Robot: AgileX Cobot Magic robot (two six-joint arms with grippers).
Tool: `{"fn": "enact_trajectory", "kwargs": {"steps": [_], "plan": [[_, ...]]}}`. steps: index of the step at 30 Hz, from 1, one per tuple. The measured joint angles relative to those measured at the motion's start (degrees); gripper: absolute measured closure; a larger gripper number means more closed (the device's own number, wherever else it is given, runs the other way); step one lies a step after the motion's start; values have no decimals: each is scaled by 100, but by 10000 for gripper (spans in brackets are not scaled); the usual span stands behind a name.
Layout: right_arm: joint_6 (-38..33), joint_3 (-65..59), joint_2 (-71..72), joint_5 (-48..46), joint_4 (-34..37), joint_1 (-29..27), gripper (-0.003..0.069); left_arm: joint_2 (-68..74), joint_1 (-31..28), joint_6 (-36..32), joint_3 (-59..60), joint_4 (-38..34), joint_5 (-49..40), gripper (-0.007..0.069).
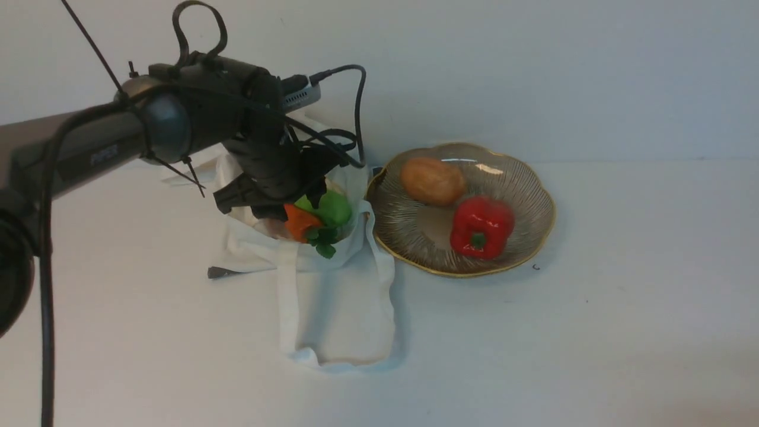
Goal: Take vegetables from cloth bag on white table place on plate.
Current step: 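Reach into the cloth bag toward a vegetable inside it with the left gripper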
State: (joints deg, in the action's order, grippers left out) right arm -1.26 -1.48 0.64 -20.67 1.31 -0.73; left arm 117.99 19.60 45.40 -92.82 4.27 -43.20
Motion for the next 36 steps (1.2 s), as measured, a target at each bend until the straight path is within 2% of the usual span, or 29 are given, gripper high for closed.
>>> {"fn": "enact_trajectory", "kwargs": {"steps": [2, 6, 10, 17, 20, 26, 28, 30, 36], "plan": [[6, 0, 0, 0, 0, 0, 674, 110, 0, 316, 0, 242, 5, 236], [6, 0, 0, 0, 0, 0, 674, 236, 0, 778, 0, 667, 88, 219], [10, 0, 0, 0, 0, 0, 674, 374, 0, 1072, -11, 905, 177, 227], [10, 0, 0, 0, 0, 0, 674, 603, 0, 1122, -51, 809, 395, 267], [10, 0, 0, 0, 0, 0, 674, 609, 0, 1101, -51, 746, 436, 308], [17, 0, 0, 0, 0, 0, 674, 609, 2, 1072, -68, 691, 460, 484], [22, 0, 0, 0, 0, 0, 674, 609, 12, 1072, -68, 691, 460, 497], [22, 0, 0, 0, 0, 0, 674, 609, 34, 1072, -68, 709, 460, 560], [22, 0, 0, 0, 0, 0, 674, 609, 46, 1023, -77, 729, 422, 606]]}}
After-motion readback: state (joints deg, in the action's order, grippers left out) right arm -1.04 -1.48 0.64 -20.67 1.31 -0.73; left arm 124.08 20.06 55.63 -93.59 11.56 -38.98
